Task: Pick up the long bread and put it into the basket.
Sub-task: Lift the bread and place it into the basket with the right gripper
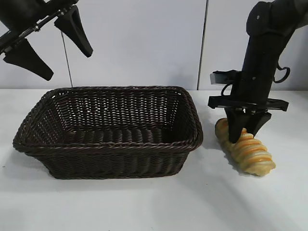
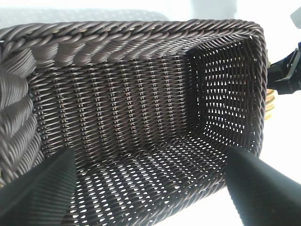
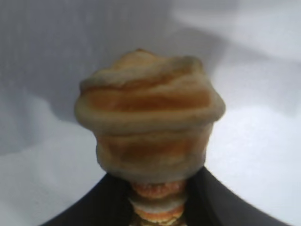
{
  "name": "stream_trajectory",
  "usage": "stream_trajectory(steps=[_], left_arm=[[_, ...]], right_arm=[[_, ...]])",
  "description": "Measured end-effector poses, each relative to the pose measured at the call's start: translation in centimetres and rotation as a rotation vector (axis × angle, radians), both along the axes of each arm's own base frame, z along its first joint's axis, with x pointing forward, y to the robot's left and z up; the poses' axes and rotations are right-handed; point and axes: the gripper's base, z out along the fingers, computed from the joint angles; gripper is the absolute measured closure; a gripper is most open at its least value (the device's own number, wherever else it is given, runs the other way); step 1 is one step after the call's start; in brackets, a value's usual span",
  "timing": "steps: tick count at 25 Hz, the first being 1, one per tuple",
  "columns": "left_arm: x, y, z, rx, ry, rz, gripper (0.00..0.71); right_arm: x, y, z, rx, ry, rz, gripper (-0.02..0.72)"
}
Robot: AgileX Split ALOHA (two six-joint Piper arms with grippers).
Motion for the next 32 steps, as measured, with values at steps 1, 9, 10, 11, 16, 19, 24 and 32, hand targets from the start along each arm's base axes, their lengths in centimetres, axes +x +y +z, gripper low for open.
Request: stream_trajectory(steps=[1, 9, 10, 11, 16, 19, 24, 32], left_arm=[[0.0, 0.0, 0.0, 0.0, 0.0, 0.0, 0.086], [0.0, 0.0, 0.0, 0.0, 0.001, 0.0, 0.086], [0.0, 0.0, 0.0, 0.0, 0.001, 0.0, 0.086], [0.0, 0.0, 0.0, 0.0, 0.001, 0.0, 0.086], [0.0, 0.0, 0.0, 0.001, 0.002, -0.002, 0.086], [0.0, 0.0, 0.0, 0.003, 0.003, -0.003, 0.086], [0.0, 0.0, 0.0, 0.003, 0.004, -0.003, 0.086], [-0.1, 0.0, 0.0, 0.003, 0.009, -0.006, 0.086]], right_arm=[[-0.2, 0.0, 0.9, 0.007, -0.019, -0.001, 0.481], [-1.8, -0.1, 7.1, 0.045, -0.155, -0.005, 0.482], [-2.0, 0.0, 7.6, 0.055, -0.165, -0.006, 0.482], [-2.2, 0.1, 8.0, 0.068, -0.172, -0.009, 0.482], [-2.5, 0.8, 8.6, 0.154, -0.168, -0.013, 0.482], [-2.7, 1.9, 8.7, 0.186, -0.164, 0.012, 0.482], [-3.4, 5.7, 8.8, 0.206, -0.193, 0.102, 0.482], [-4.8, 11.3, 9.1, 0.247, -0.259, 0.194, 0.482]])
